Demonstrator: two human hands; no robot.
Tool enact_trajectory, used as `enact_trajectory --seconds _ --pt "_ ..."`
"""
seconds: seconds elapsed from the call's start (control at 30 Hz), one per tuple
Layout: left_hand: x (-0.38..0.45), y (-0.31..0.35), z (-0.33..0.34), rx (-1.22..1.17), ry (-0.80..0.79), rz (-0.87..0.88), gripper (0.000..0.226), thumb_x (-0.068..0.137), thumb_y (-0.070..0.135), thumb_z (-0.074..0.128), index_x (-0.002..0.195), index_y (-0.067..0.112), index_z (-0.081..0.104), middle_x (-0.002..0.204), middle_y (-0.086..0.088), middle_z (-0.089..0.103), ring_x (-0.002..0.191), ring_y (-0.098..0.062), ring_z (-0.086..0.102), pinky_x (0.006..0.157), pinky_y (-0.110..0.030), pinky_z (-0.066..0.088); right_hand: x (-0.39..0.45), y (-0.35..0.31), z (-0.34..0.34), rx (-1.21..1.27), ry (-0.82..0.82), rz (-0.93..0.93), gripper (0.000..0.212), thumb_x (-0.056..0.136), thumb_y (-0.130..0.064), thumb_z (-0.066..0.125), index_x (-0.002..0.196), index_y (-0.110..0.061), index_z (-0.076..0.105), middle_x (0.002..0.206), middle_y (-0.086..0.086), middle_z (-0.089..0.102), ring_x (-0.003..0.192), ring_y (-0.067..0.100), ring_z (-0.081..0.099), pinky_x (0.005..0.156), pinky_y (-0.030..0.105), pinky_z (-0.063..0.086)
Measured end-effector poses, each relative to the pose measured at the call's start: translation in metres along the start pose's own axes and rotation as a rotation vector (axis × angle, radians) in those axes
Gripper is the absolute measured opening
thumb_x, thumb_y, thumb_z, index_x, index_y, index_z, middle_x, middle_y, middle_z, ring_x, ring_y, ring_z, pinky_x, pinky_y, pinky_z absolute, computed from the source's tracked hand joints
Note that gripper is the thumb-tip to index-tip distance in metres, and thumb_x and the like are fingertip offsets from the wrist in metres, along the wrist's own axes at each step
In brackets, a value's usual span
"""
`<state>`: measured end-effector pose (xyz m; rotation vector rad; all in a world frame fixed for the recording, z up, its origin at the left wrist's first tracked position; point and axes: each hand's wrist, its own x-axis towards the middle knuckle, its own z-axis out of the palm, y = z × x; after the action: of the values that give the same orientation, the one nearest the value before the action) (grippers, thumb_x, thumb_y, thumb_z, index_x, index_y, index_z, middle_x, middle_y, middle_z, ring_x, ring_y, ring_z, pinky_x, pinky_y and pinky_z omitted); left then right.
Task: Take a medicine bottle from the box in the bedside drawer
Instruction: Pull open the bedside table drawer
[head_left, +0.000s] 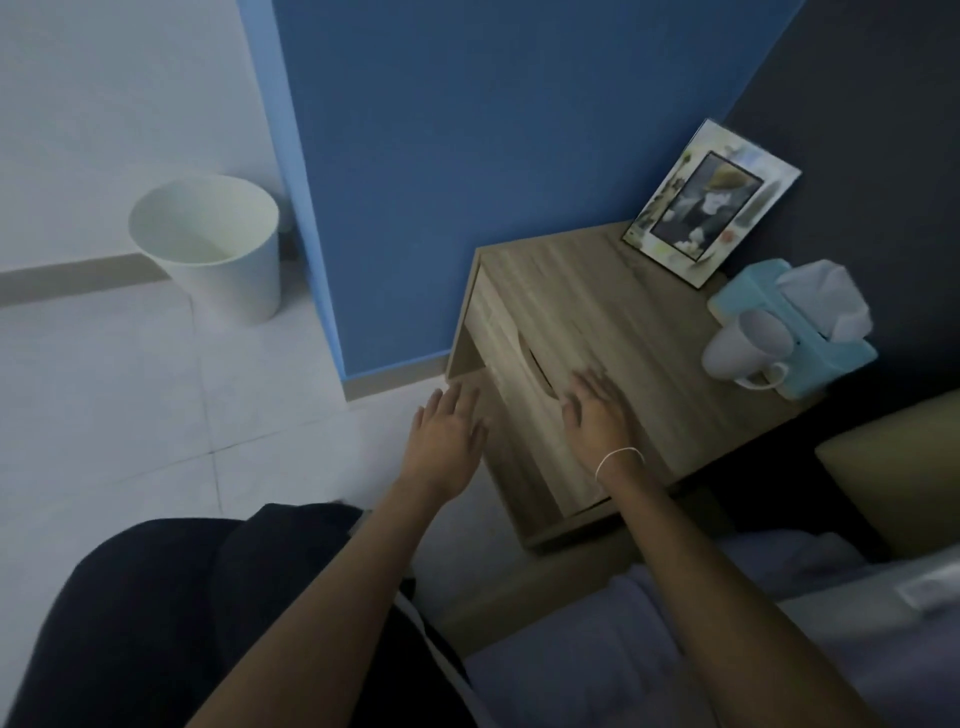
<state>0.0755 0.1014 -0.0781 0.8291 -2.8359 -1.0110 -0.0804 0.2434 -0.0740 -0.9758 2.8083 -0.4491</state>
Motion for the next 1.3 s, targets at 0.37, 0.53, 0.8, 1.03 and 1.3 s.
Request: enact_trajectory --seconds 0.37,0.53,0.8,1.03,1.3 --pt "0.096 0.012 0.044 -0.08 -0.003 -0.011 0.058 0.099 0.033 0.037 0.149 0.011 0.019 0.158 -0.017 0.02 0.146 -0.033 0.019 0.118 -0.045 0.022 0.072 0.026 0.016 0.032 0.021 -0.014 0.043 0.093 -0.016 0.05 0.135 -0.007 0.051 0.149 0.014 0.044 0.14 0.031 0.034 0.115 0.042 0.028" --pt "0.143 0.007 0.056 -0.12 0.039 -0.032 0.061 0.1 0.035 0.036 0.15 0.009 0.014 0.159 -0.018 0.017 0.146 -0.034 0.017 0.12 -0.043 0.019 0.078 0.027 0.046 0.035 0.086 -0.01 0.045 0.096 -0.018 0.037 0.139 -0.007 0.047 0.149 0.014 0.044 0.142 0.031 0.033 0.118 0.049 0.023" --pt "0.176 0.007 0.085 -0.219 -0.003 -0.028 0.082 0.094 0.041 0.046 0.15 0.007 -0.003 0.162 -0.011 0.002 0.149 -0.029 0.008 0.122 -0.044 0.015 0.074 0.03 0.05 0.081 0.197 -0.013 0.044 0.094 -0.017 0.041 0.135 -0.007 0.053 0.145 0.014 0.049 0.14 0.03 0.038 0.116 0.048 0.027" --pt "0.178 0.013 0.099 -0.342 0.031 -0.079 0.1 0.085 0.04 0.062 0.15 0.006 -0.007 0.162 -0.012 0.002 0.148 -0.028 0.011 0.12 -0.045 0.019 0.07 0.033 0.05 0.111 0.253 -0.026 0.04 0.092 -0.014 0.046 0.131 -0.008 0.056 0.142 0.013 0.052 0.138 0.03 0.041 0.114 0.048 0.032" --pt "0.158 -0.008 0.074 -0.262 0.188 -0.018 0.105 0.083 0.038 0.065 0.148 0.004 -0.011 0.159 -0.02 -0.012 0.149 -0.031 -0.004 0.122 -0.042 0.012 0.073 0.03 0.048 0.117 0.214 -0.024 0.042 0.095 -0.026 0.049 0.135 -0.011 0.053 0.145 0.011 0.049 0.139 0.028 0.038 0.113 0.05 0.034"
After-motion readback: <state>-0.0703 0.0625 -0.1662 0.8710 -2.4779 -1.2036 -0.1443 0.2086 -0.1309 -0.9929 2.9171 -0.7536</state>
